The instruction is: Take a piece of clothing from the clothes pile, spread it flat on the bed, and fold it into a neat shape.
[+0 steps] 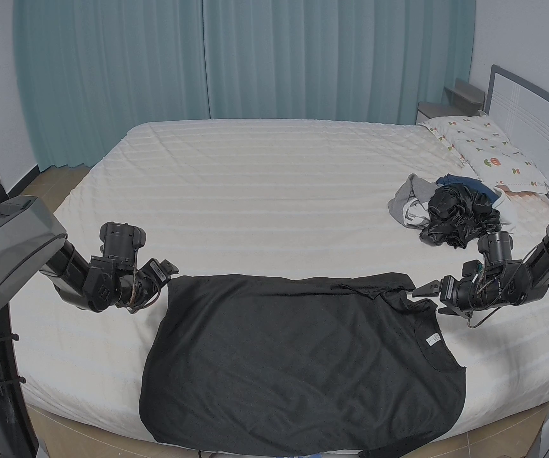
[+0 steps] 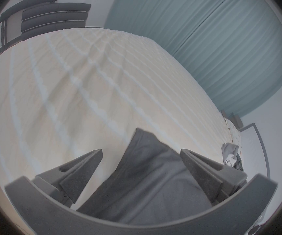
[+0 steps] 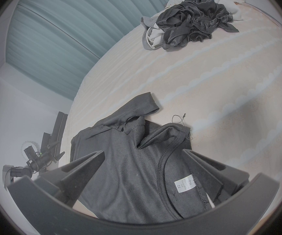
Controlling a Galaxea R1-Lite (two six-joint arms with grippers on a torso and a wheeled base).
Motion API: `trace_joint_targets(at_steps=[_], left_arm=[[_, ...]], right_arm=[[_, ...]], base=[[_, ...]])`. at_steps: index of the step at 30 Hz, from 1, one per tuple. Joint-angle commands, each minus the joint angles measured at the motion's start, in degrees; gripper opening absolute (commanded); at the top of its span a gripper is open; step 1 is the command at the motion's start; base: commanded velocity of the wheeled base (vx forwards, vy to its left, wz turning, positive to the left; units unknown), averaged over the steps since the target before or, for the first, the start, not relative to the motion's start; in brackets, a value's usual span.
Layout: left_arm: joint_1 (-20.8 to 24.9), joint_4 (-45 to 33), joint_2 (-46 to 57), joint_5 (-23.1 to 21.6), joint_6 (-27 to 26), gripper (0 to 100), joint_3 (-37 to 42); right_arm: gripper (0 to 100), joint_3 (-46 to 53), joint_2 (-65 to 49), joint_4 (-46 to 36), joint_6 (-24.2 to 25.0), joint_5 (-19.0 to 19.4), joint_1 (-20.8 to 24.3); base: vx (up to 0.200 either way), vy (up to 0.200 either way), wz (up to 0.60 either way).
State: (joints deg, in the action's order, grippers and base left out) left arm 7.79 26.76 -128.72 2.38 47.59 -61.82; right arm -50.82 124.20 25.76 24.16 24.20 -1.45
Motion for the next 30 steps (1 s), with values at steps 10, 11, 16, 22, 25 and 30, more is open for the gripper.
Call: trace_joint_targets(at_steps=[10,11,16,22,25,30], left_arm=[[-0.2,-0.1,-14.7,-0.6,-0.3,100,-15.7],[-0.2,-0.1,-14.9,-0.6,-0.2,100,-16.0],[-0.2,0.4,-16.7,-0.7,-0.2,100,-17.5],[-0.1,0.5,-16.9,-0.7,-0.2,0,-18.5],[-0.1,0.7,-16.9,-0.6,-0.1,0,-18.7],[-0.8,1.8,-16.7,0.1,1.5,0,-19.7]], right_arm=[[100,1.0,-0.2,0.2,-0.1,0.0,-0.2],[100,1.1,-0.1,0.2,-0.1,-0.1,-0.2],[100,1.2,0.3,1.6,-0.1,-0.2,-0.1],[100,0.9,0.7,1.9,0.0,-0.2,-0.1],[100,0.5,0.8,1.9,0.1,-0.3,0.0],[100,-1.6,0.8,4.7,6.4,-1.0,1.7]], base=[[0.000,0.000,0.00],[0.000,0.000,0.00],[0.000,0.000,0.00],[0.000,0.000,0.00],[0.000,0.000,0.00],[0.000,0.000,0.00]])
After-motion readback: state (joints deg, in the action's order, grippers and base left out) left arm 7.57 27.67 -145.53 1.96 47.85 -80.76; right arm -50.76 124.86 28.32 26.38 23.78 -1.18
